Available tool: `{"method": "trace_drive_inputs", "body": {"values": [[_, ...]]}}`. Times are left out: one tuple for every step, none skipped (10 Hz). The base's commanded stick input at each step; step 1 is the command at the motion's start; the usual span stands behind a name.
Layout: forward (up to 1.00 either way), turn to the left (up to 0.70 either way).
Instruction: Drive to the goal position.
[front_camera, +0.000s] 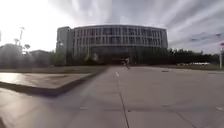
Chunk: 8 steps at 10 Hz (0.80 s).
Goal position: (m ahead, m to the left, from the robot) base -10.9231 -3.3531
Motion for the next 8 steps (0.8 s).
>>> {"method": "trace_drive_inputs", "body": {"values": [[0.85,0.0],[0.85,0.0],[0.85,0.0],[0.85,0.0],[0.85,0.12],[0.85,0.34],[0.85,0.34],[0.85,0.19]]}}
